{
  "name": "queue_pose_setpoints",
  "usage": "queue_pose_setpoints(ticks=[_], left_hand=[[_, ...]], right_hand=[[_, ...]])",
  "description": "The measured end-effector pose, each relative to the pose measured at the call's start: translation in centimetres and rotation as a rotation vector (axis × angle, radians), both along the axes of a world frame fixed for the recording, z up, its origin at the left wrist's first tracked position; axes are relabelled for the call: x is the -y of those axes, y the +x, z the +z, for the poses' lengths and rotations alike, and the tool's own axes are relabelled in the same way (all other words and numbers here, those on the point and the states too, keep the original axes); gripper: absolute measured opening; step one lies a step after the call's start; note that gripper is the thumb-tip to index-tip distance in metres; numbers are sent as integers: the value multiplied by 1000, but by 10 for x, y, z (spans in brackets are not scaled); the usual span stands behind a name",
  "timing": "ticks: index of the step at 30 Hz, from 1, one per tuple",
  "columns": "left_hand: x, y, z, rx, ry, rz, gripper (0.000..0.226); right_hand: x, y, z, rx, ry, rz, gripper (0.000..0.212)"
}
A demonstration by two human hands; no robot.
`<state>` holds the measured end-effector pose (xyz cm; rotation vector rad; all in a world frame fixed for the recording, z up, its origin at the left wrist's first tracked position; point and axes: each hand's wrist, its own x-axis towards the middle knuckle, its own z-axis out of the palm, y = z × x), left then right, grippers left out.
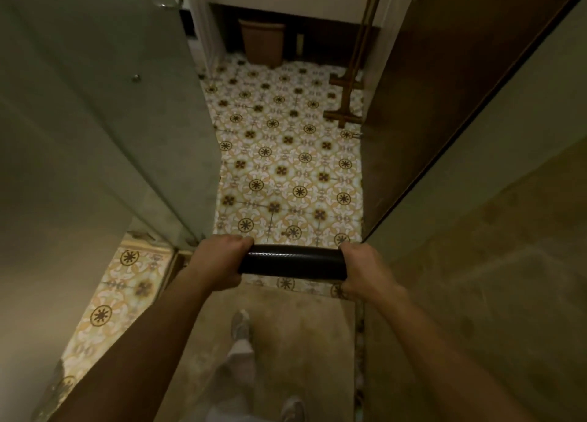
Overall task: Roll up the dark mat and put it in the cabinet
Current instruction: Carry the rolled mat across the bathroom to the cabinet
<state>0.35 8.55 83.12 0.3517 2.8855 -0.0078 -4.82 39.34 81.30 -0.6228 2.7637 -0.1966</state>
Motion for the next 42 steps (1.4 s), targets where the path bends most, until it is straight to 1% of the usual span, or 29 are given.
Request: queue_pose_setpoints(ticks=[4,7,10,11,14,18,20,24,27,30,37,39,42], left_hand=[[27,-56,1,-33,3,-41,39],[55,-113,-8,-21,22,-45,41],[81,-167,-6,-17,35,-66,42],[91,-186,-3,-14,42,-69,44],[114,-240,5,-8,69,-89,44],[134,-310,17,-35,89,-147,50],[141,-335,19,-35,76,-153,49],[151,-385,16,-26,83,-132,47],[155,-432,9,-20,70,-113,52],[155,-485,-4,-8,73,-56,54],[152,-610,-26,77,81,60,41],[152,-637,-23,80,80,81,37],[157,-675,-14,99,70,113,38]], right_hand=[[24,-54,6,-52,55,13,45],[52,-108,4,-47,84,-3,47],[77,-157,8,-39,85,-18,59],[85,-174,11,-38,83,-29,60],[106,-220,21,-38,85,-60,53],[123,-279,34,-38,82,-93,50],[129,-307,37,-60,91,-80,50],[141,-363,36,-43,93,-86,53],[143,-414,26,-45,84,-63,54],[147,-475,10,-46,59,-23,48],[151,-623,-11,37,41,46,47],[153,-657,-8,32,29,51,48],[160,-707,-1,19,37,88,51]])
